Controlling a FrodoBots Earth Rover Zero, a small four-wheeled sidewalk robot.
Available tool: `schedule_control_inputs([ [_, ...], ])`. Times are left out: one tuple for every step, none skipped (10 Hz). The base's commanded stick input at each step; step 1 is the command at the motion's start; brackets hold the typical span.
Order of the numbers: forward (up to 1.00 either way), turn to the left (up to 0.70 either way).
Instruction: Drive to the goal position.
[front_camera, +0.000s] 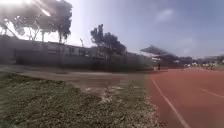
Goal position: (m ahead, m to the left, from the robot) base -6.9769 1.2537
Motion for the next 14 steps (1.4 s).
schedule_control_inputs([
  [0.0,0.0],
  [0.0,0.0],
  [0.0,0.0],
  [0.0,0.0],
  [0.34,-0.17],
  [0.69,-0.34],
  [0.7,-0.35],
  [0.7,-0.35],
  [0.7,-0.35],
  [0.7,-0.35],
  [0.7,-0.35],
  [0.7,-0.35],
  [0.7,-0.35],
  [0.7,-0.35],
])
